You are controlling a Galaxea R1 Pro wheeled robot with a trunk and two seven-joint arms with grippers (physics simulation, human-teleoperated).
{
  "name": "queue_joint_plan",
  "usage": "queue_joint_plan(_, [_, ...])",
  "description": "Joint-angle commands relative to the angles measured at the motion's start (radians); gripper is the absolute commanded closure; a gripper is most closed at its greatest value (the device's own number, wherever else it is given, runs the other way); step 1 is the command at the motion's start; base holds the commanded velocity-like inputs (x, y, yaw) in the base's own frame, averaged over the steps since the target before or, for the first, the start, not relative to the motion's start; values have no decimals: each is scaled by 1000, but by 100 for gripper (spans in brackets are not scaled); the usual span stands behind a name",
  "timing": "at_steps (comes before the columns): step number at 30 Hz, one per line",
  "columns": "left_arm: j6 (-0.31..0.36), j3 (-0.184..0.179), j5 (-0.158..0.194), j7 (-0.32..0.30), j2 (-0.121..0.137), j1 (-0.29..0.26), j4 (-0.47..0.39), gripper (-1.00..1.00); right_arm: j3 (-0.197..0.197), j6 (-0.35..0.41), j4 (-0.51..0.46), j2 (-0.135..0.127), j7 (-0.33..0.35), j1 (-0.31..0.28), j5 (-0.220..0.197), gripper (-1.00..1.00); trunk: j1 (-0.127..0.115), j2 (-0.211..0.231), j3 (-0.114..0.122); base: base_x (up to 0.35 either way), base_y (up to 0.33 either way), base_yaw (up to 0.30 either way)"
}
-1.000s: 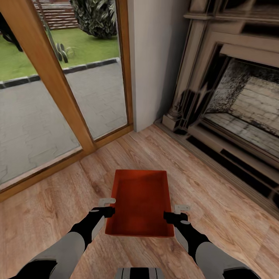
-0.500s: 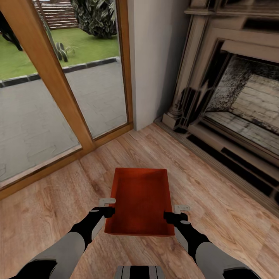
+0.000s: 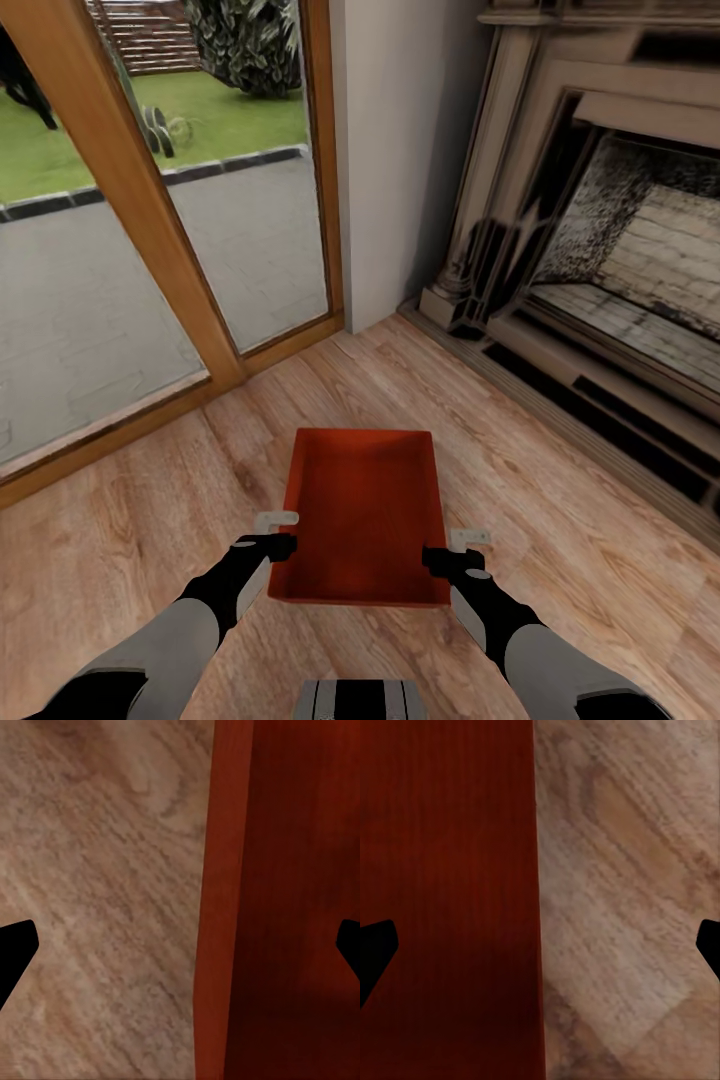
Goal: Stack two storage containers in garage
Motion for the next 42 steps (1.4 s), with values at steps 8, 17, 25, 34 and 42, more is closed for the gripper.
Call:
queue_joint_plan(8, [7,2,-1,2,-1,0,-2,-100,7,-1,0,-1,-5,0,-9,-100,19,-35,-16,0,0,0])
queue_joint_plan(17, [7,2,-1,2,-1,0,-2,-100,6,-1,0,-1,-8,0,-8,-100,19,-35,-16,0,0,0])
queue_joint_plan(25, [7,2,-1,2,-2,0,1,-100,6,-1,0,-1,-9,0,-8,-100,19,-35,-16,0,0,0])
queue_joint_plan(34, [6,0,-2,-1,-4,0,7,-100,6,-1,0,-1,-8,0,-8,-100,19,-35,-16,0,0,0])
queue_joint_plan(42, [5,-2,-4,-2,-9,0,6,-100,6,-1,0,-1,1,0,-7,-100,19,-35,-16,0,0,0])
